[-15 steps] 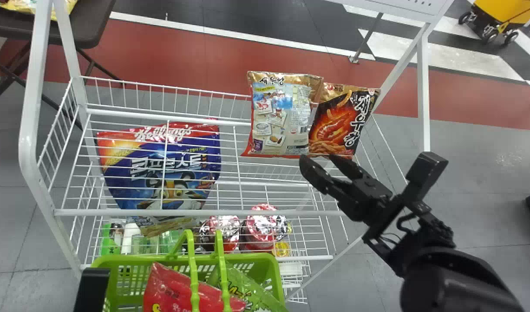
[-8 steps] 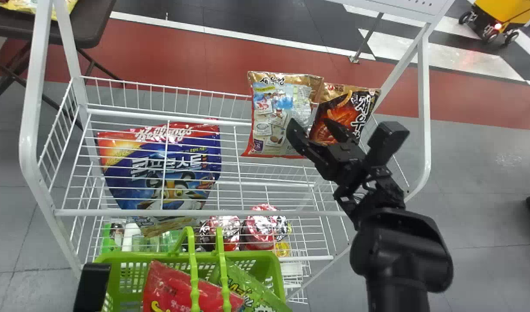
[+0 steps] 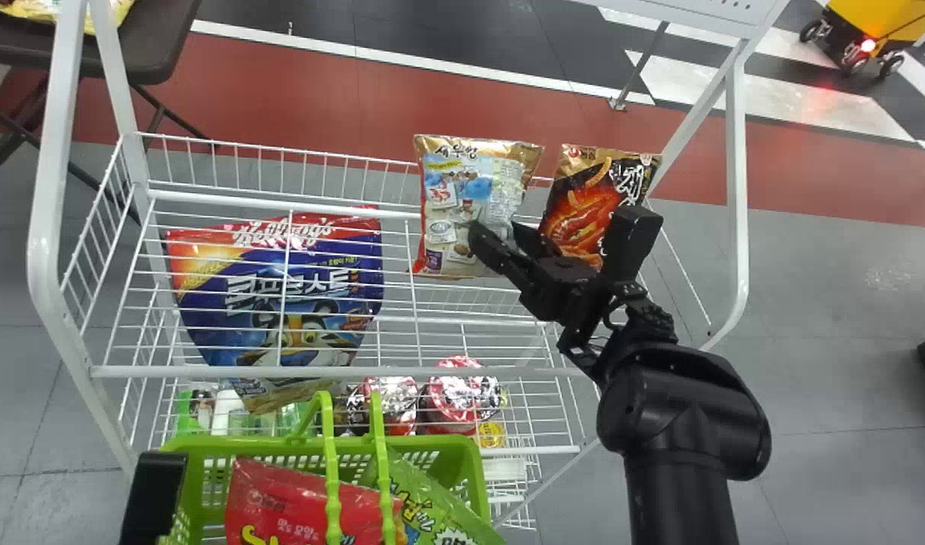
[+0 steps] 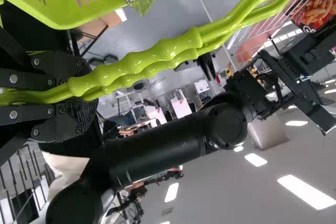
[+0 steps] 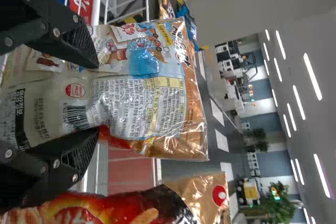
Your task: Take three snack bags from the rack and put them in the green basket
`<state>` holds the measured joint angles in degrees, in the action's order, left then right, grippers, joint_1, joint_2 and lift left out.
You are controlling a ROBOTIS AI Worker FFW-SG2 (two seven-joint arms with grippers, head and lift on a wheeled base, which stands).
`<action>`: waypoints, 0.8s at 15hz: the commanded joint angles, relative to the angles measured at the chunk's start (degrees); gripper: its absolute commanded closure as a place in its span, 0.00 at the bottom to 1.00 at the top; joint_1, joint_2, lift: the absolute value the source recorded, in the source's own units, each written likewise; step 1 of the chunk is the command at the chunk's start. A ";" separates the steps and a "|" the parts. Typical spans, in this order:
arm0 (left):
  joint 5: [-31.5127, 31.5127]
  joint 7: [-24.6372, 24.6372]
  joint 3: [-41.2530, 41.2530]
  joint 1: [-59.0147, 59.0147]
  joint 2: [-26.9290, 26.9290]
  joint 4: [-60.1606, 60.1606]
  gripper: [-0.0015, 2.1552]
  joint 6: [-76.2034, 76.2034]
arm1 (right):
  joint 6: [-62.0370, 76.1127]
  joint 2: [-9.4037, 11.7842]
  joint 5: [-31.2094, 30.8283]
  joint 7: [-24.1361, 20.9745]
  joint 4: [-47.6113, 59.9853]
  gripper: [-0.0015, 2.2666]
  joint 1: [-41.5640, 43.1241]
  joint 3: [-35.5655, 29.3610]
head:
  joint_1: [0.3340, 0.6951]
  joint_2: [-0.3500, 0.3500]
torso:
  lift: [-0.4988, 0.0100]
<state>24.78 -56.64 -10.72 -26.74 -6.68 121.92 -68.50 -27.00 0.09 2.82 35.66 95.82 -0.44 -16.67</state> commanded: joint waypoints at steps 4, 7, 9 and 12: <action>-0.08 0.04 -0.18 -0.33 0.18 0.25 0.56 -0.19 | -6.71 0.00 3.07 0.29 16.07 0.94 -9.49 -2.05 | 1.00 0.00 | 0.97; -0.52 0.39 -0.27 -0.16 0.62 0.16 0.56 -0.19 | -7.59 0.00 10.19 1.52 26.00 0.94 -16.17 -8.46 | 1.00 0.00 | 0.97; -1.05 0.74 -0.53 0.28 0.88 0.08 0.56 -0.19 | -17.26 0.00 13.17 3.19 34.53 0.94 -20.04 -13.65 | 1.00 0.00 | 0.97; -1.23 1.18 -0.53 0.46 0.97 0.16 0.56 -0.72 | -42.40 0.00 21.00 8.82 43.40 0.94 -22.59 -23.76 | 1.00 0.00 | 0.97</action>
<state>23.61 -55.45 -11.28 -26.31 -5.75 122.05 -69.05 -57.45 0.06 19.84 43.41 135.30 -21.88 -35.74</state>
